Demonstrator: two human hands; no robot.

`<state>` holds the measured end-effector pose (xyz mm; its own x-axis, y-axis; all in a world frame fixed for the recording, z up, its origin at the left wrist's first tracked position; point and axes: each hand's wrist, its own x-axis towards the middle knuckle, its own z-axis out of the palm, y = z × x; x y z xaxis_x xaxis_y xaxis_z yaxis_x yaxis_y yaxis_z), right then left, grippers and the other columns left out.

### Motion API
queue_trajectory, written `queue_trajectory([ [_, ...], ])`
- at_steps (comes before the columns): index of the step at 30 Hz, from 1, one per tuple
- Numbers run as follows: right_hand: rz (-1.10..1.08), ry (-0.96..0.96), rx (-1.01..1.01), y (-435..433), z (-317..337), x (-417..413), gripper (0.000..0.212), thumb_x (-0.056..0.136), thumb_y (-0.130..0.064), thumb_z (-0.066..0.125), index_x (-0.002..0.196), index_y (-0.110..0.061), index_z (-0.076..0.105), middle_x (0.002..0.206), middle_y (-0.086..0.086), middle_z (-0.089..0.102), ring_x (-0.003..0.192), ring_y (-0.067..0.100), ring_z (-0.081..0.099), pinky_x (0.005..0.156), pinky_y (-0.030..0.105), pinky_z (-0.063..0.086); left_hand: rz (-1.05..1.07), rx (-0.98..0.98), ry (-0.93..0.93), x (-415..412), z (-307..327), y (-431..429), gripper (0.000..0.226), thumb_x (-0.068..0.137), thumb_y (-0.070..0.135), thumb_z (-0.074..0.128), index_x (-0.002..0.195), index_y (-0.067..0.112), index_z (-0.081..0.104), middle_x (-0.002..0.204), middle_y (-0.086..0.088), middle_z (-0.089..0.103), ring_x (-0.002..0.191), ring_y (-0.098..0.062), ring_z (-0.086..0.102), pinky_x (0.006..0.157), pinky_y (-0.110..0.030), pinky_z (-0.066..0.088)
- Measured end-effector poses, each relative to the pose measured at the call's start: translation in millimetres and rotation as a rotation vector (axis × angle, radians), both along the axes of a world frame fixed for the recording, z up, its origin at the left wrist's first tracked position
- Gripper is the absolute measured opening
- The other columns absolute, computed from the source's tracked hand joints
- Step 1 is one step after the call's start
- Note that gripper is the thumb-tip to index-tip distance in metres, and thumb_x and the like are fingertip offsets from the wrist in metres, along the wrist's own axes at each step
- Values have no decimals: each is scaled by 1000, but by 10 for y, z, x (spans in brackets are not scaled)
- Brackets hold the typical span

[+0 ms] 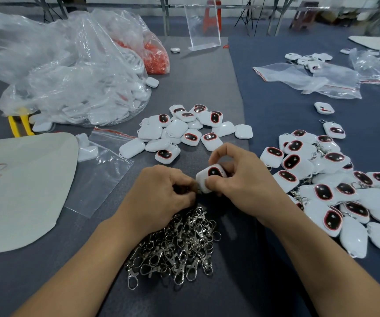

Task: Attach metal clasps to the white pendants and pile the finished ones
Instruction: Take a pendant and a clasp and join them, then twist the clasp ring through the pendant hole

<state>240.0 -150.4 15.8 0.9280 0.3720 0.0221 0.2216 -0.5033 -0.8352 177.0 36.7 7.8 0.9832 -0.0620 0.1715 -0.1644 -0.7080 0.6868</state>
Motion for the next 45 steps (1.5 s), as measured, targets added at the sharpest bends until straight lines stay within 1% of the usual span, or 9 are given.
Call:
queue_trajectory([
  [4,2,22,-3,-21,14,4,23,76,-21,82,89,-31,66,77,-4,74,67,11,65,71,35,57,7,35,-29,-5,-5,-14,15,72,33,70,84,36,78,69,17,64,67,-4,59,60,-10,34],
  [11,28,-69,-139,-24,86,-17,23,75,-26,83,84,-34,63,74,-11,69,64,-1,60,56,11,39,42,32,-19,-17,-10,-14,12,77,26,78,84,34,80,68,16,66,67,-7,61,58,-9,35],
  [17,50,-111,-165,-10,139,-63,21,76,-27,81,81,-33,62,67,-11,66,62,-3,58,53,10,40,99,26,-7,-15,-20,-31,14,76,22,82,86,31,81,69,14,70,69,-2,63,61,-5,37],
  [22,51,-128,-122,8,180,-133,20,77,-27,83,79,-31,63,57,-14,63,56,-3,59,50,10,40,124,4,24,-14,-18,-57,14,76,23,81,84,34,81,64,14,68,63,-4,62,57,-6,36],
  [28,75,-168,-121,45,232,-211,20,73,-26,85,81,-31,68,68,-10,72,63,4,66,53,13,49,119,-49,50,-22,-9,-60,19,78,29,84,87,44,77,63,14,67,58,-11,59,52,-12,39],
  [34,93,-168,-131,21,253,-216,24,68,-28,88,80,-32,68,64,-8,70,58,6,64,48,17,48,159,-28,74,-15,-14,-89,15,77,26,85,88,35,82,62,24,66,56,-4,59,54,-8,38],
  [37,122,-130,-110,-17,271,-183,25,69,-25,89,79,-32,67,65,-8,72,54,6,65,50,22,52,151,-33,54,-28,1,-91,15,75,25,84,85,37,80,64,17,68,62,-8,62,54,-13,41],
  [41,166,-77,-97,-37,271,-156,26,71,-21,89,82,-32,68,68,-10,74,52,5,69,54,23,57,145,-40,44,-39,5,-93,14,74,26,83,82,38,80,59,17,66,56,-4,58,52,-11,38],
  [45,175,-2,-52,-60,232,-108,26,73,-21,87,85,-31,67,69,-7,75,53,10,72,54,24,57,130,-32,36,-25,1,-83,10,75,29,82,80,37,79,60,8,66,57,-11,59,51,-13,38],
])
